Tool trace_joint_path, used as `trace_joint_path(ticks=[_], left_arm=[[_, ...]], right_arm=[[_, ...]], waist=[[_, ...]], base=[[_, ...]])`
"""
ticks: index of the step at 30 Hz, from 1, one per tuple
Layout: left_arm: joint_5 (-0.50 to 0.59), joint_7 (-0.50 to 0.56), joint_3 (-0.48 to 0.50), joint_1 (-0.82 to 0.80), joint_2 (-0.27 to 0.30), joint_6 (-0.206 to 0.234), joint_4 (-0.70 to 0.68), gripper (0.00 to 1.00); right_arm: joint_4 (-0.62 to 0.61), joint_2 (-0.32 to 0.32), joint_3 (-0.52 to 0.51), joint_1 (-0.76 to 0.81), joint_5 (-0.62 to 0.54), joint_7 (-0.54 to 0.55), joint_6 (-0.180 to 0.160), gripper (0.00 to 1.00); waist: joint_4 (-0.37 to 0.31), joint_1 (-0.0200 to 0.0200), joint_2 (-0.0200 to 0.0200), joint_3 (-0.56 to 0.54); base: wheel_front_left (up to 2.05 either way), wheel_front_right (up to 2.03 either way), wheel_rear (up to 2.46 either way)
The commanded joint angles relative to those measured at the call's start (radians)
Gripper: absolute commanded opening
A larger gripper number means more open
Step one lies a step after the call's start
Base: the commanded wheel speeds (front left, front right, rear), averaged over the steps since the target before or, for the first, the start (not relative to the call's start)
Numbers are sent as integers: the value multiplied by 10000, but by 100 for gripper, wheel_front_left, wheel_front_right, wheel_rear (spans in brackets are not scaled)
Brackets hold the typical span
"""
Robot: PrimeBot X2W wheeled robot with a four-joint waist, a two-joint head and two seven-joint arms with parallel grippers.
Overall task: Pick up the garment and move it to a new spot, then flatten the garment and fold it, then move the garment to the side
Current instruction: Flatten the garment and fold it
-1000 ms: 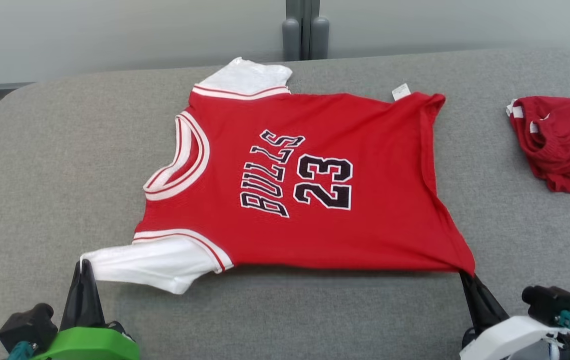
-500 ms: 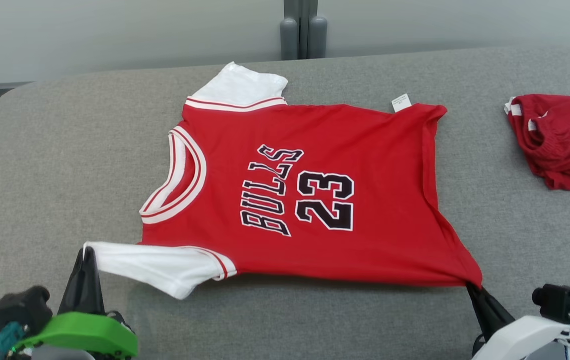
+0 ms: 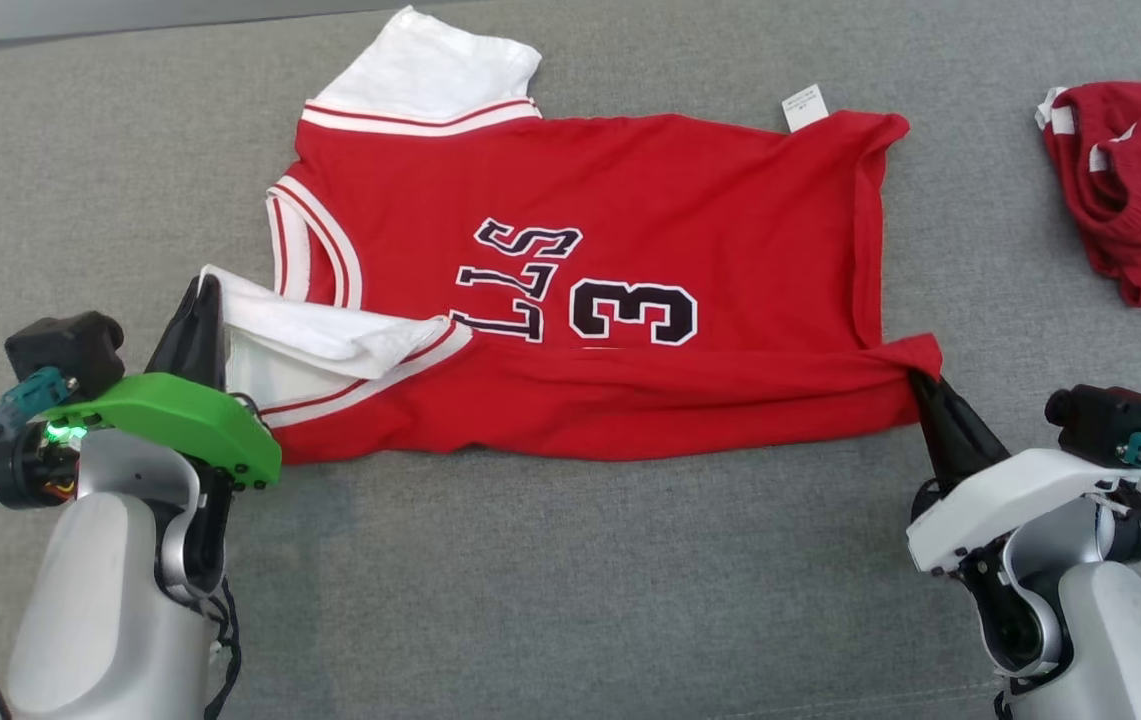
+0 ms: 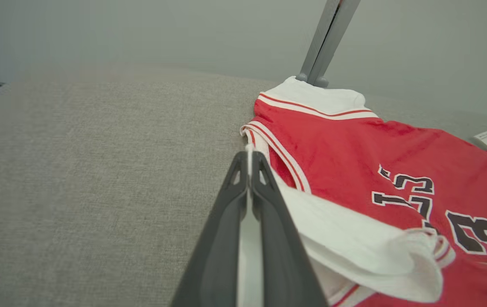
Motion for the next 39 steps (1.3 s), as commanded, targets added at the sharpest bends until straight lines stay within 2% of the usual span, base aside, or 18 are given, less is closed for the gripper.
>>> trace_joint_path(ticks=[1,6,9,13,20,27,39], left_arm=[[14,-180,-50,-262,-31,-89,288,100],[225,-1012,-181,-459,-55,-118,890,100],[627,-1926,-289,-205,-9,128,796,100],[1111,-2785,-347,309,33,460,200,100],[1784,-3061,-455,1692,261,950,-1569,100],[1770,-2686,-443,3133,251,1339,-2841,100],[1560,-2328,-449,3672,291,1528,-3293,100]], right_arm=[[115,-113,88,-244,9,-423,-12,100],[184,-413,417,-534,-455,-2101,-12,100],[36,-581,474,-491,-928,-3012,-12,100],[-506,-668,347,-103,-1574,-3543,-12,100],[-1783,-567,130,835,-2363,-3634,-12,100],[-2584,-293,162,1688,-2545,-3239,-12,100],[-2753,-143,99,1915,-2388,-2993,-12,100]], waist=[[-71,0,0,244],[-44,0,0,268],[6,0,0,164],[91,0,0,-96],[128,0,0,-643],[86,0,0,-1069],[54,0,0,-1183]], base=[[0,0,0],[0,0,0],[0,0,0],[0,0,0],[0,0,0],[0,0,0],[0,0,0]])
